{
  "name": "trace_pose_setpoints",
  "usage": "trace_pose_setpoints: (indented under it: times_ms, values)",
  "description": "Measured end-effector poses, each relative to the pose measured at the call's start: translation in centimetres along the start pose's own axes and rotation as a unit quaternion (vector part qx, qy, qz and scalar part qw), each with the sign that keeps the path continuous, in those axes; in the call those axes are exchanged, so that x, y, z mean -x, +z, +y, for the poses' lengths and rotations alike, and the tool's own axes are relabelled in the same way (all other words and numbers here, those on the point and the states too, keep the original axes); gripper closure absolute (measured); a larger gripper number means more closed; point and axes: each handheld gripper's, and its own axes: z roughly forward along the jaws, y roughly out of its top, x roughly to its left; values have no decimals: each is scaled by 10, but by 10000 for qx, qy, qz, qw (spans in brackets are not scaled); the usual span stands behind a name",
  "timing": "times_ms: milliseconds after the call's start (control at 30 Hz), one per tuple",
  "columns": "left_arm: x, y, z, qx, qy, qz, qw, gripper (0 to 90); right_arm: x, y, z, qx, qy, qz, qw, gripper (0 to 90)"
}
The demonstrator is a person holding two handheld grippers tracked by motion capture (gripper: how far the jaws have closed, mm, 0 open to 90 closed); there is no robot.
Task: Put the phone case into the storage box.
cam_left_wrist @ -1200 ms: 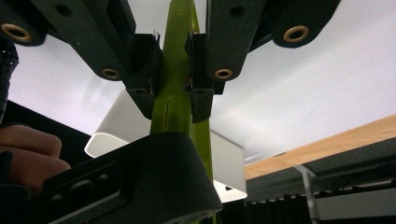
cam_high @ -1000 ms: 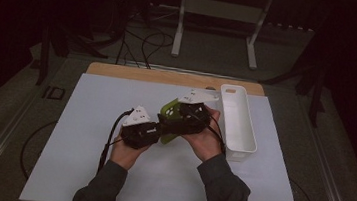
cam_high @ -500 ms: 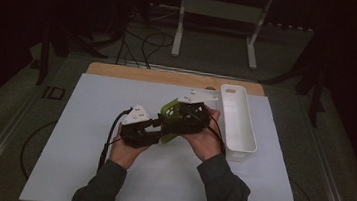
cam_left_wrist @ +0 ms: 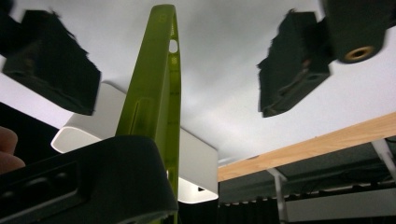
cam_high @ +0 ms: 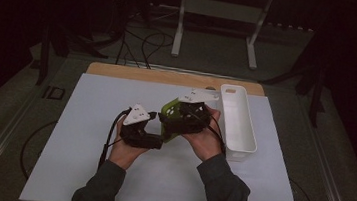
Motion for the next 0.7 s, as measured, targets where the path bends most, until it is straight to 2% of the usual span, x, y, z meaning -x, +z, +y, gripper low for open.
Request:
trace_pose_setpoints:
  times_ms: [67,333,700]
  values:
    - [0,0,0,-56,53,88,9999,76,0,0,0,-3,-17,1,10000,150]
    - [0,0,0,-77,52,223,9997,6,0,0,1,7,-4,-8,10000,150]
    - [-1,-3,0,-71,74,253,9996,0,0,-1,1,16,-10,-18,10000,150]
